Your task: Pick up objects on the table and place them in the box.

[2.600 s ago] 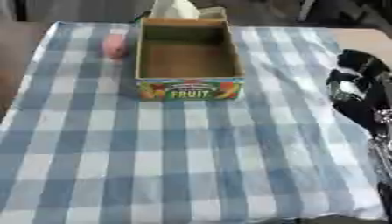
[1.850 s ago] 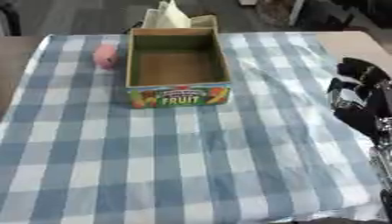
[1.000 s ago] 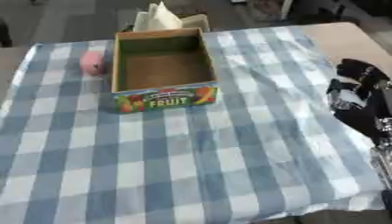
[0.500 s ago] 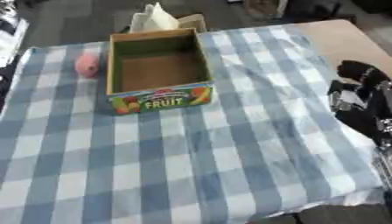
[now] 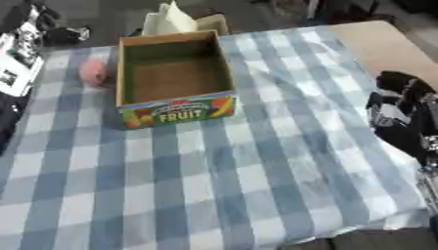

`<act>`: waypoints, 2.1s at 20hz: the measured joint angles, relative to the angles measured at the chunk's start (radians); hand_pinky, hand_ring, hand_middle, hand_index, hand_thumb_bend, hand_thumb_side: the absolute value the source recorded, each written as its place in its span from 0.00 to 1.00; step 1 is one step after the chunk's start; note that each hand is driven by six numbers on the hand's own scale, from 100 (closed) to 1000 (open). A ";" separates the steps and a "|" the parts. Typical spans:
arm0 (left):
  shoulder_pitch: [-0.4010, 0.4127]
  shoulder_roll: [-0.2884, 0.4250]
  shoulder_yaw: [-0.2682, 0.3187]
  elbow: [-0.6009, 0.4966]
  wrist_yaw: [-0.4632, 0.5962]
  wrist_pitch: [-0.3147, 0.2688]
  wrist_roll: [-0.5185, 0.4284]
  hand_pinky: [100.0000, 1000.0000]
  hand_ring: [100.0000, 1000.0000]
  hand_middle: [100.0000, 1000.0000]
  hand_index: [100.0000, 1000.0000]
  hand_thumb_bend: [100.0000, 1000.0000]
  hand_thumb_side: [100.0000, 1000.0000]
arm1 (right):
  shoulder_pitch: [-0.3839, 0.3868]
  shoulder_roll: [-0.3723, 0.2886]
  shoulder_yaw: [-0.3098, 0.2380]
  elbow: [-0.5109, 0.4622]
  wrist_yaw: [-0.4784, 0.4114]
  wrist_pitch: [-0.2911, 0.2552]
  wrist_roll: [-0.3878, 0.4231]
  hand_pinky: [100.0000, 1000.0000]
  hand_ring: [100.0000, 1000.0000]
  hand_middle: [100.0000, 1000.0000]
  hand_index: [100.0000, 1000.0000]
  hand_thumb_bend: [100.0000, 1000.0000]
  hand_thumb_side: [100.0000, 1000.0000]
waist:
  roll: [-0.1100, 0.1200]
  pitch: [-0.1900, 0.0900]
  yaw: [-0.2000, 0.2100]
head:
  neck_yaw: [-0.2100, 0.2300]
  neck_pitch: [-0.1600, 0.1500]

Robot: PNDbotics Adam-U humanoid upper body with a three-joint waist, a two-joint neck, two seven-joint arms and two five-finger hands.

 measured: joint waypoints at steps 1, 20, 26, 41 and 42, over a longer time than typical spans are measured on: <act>-0.002 -0.001 -0.003 0.028 -0.017 -0.013 0.004 0.61 0.56 0.59 0.74 0.56 0.36 | 0.000 0.000 0.000 0.000 0.000 0.000 0.001 0.72 0.81 0.71 0.78 0.00 0.00 | 0.000 0.002 -0.002 | 0.000 0.000; -0.035 -0.070 0.075 0.271 -0.331 -0.205 0.149 0.58 0.52 0.53 0.70 0.59 0.30 | -0.008 0.001 0.000 0.000 -0.001 -0.001 0.002 0.72 0.81 0.71 0.78 0.00 0.00 | -0.008 0.026 -0.015 | 0.004 -0.004; -0.034 -0.087 0.137 0.241 -0.442 -0.212 0.133 0.55 0.46 0.47 0.62 0.46 0.10 | -0.008 0.003 0.000 0.000 -0.001 -0.003 0.003 0.72 0.81 0.71 0.78 0.00 0.00 | -0.009 0.028 -0.015 | 0.003 -0.004; -0.028 -0.106 0.242 0.141 -0.598 -0.232 0.169 0.42 0.23 0.21 0.33 0.05 0.00 | -0.009 0.009 0.000 0.000 -0.001 -0.003 0.004 0.72 0.81 0.71 0.78 0.00 0.00 | -0.012 0.028 -0.013 | -0.004 -0.004; -0.028 -0.106 0.242 0.133 -0.589 -0.239 0.171 0.42 0.23 0.20 0.33 0.06 0.00 | -0.008 0.009 0.000 0.000 -0.001 -0.003 0.004 0.72 0.81 0.71 0.78 0.00 0.00 | -0.012 0.028 -0.012 | -0.005 -0.004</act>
